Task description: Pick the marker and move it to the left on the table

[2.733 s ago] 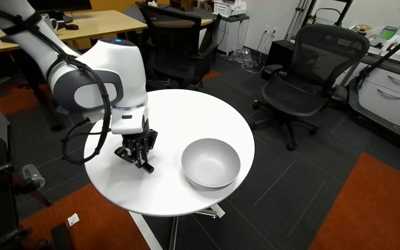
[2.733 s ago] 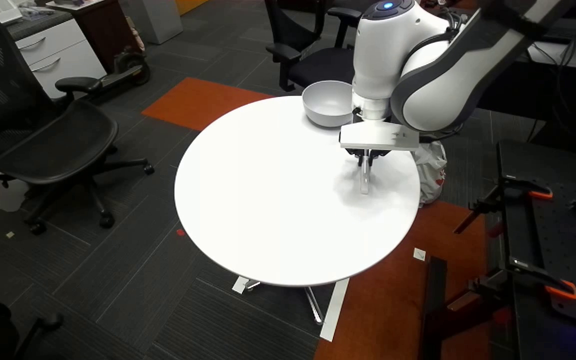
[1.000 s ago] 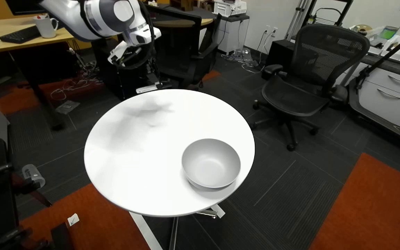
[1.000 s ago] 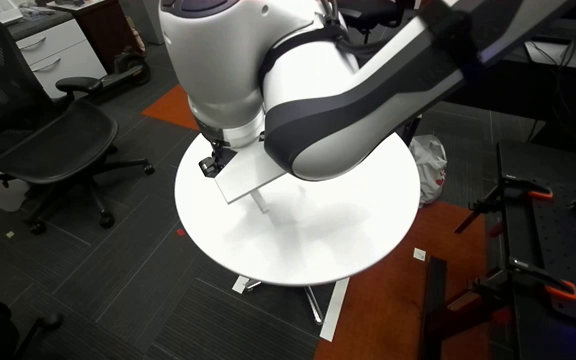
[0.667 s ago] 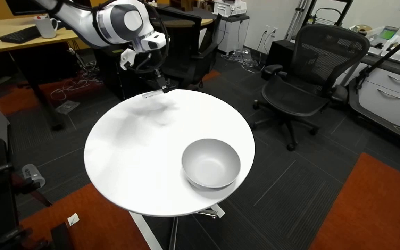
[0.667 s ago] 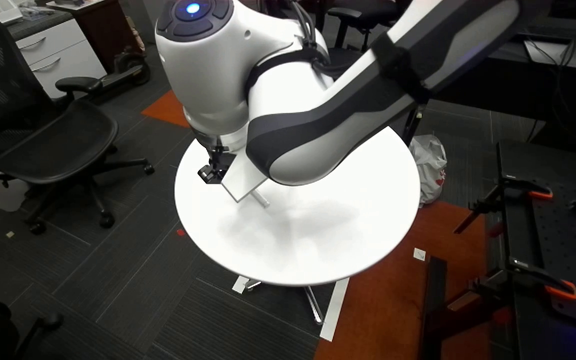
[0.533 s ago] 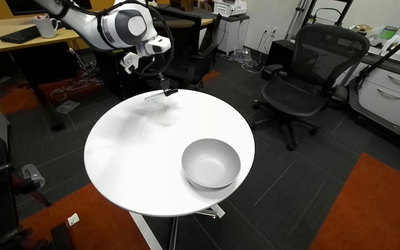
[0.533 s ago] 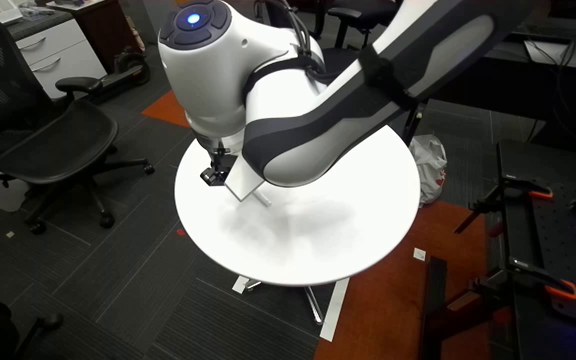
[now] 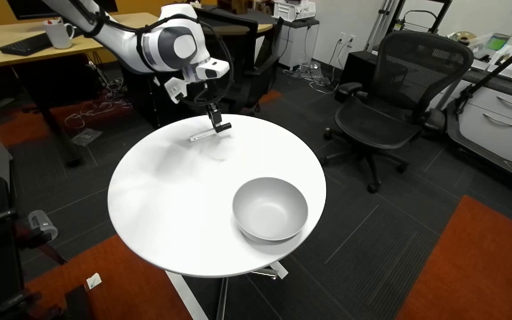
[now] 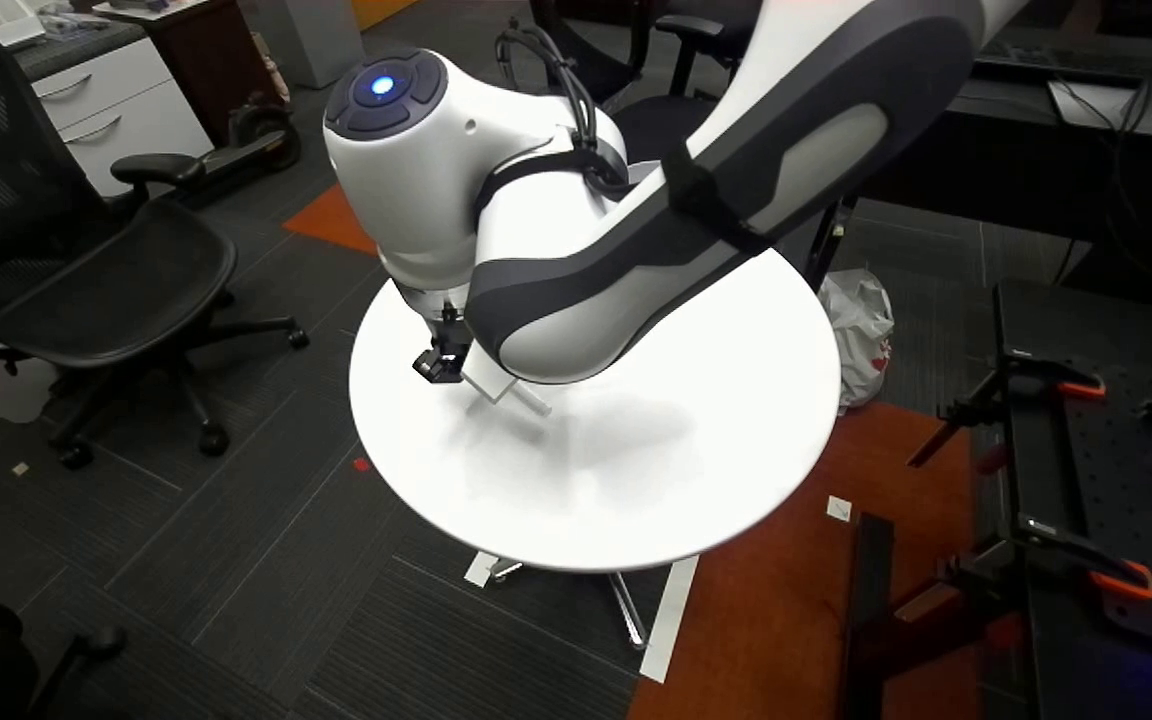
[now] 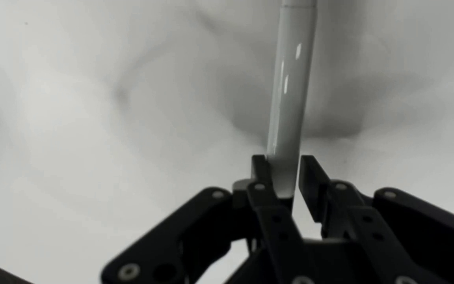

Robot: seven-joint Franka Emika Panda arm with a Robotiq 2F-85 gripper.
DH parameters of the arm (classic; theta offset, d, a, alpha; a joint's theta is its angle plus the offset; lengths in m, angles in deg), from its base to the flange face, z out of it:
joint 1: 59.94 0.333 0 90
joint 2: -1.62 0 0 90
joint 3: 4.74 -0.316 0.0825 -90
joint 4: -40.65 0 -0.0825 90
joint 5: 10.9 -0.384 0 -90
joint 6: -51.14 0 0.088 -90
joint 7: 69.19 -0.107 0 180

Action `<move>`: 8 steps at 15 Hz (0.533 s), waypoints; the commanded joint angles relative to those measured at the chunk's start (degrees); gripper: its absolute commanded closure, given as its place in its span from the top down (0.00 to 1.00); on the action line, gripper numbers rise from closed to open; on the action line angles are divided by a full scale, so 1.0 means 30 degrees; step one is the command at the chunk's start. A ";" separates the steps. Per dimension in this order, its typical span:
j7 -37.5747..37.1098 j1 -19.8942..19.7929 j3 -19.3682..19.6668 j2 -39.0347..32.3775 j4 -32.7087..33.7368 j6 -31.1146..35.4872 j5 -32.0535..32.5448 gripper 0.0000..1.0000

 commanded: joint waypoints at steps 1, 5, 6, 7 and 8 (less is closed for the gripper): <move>0.0548 0.0348 0.0614 -0.0161 0.0752 -0.1094 -0.0195 0.60; 0.0263 0.0424 0.0896 0.0688 -0.0227 -0.0794 -0.0189 0.91; 0.0162 0.0443 0.0978 0.0978 -0.0590 -0.0680 -0.0195 0.98; 0.0083 0.0430 0.1039 0.1388 -0.1056 -0.0703 -0.0237 1.00; -0.0063 0.0459 0.1158 0.1857 -0.1667 -0.0477 -0.0183 1.00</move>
